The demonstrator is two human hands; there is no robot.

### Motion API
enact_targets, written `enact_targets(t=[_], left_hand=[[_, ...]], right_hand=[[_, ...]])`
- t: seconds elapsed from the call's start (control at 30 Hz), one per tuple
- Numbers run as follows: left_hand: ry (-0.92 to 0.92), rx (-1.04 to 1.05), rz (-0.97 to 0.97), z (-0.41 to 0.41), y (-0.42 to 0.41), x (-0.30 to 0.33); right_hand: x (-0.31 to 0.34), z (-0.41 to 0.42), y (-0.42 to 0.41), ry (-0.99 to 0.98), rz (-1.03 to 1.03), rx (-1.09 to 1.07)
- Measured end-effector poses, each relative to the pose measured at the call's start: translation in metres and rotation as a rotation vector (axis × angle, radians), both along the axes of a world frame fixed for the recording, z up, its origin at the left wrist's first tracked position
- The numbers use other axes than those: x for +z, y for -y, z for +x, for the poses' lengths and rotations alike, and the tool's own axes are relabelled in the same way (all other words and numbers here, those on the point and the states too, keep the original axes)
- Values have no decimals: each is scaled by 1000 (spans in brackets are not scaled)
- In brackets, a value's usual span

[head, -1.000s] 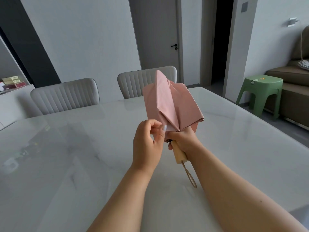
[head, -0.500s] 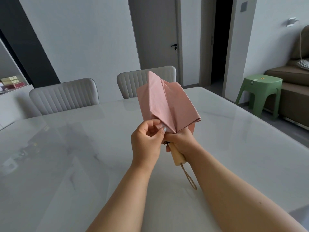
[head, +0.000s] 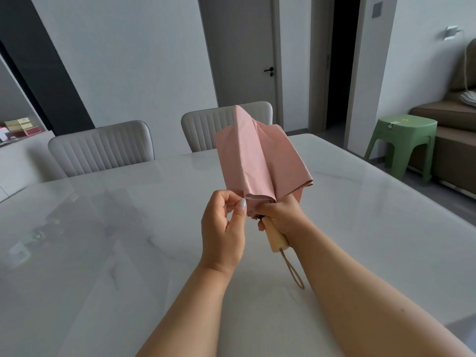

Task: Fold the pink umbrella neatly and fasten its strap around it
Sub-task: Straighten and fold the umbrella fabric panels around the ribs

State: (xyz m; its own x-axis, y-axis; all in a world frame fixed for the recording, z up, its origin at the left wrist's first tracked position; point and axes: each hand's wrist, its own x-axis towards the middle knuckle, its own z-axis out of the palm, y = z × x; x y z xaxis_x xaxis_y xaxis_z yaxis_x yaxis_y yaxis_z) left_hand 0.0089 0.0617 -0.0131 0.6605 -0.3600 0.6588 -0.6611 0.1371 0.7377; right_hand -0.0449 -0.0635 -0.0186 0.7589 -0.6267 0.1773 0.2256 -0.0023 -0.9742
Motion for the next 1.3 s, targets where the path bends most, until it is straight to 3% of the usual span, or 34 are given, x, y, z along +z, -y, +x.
enact_targets(t=[0.23,0.37,0.47,0.67,0.87,0.97,1.13,1.3], left_hand=[[213,95,18,-3,8,8],[-90,222,63,-9,14,28],[-212,279,164,6,16,39],[-552,43,65,23,11,39],[-665,-11,77,24,9,20],[-755,-66,123,23,9,18],[-665,-21,222,41,23,51],[-439,89,267,65,51,108]], right_hand=[[0,1,0,25,-16,20],[-2,2,1,1,-24,16],[-1,1,0,18,-16,32],[6,-6,-1,138,-1,187],[7,-8,-7,201,212,143],[7,-9,-8,195,215,132],[7,-7,-5,158,125,104],[4,-5,-5,134,112,107]])
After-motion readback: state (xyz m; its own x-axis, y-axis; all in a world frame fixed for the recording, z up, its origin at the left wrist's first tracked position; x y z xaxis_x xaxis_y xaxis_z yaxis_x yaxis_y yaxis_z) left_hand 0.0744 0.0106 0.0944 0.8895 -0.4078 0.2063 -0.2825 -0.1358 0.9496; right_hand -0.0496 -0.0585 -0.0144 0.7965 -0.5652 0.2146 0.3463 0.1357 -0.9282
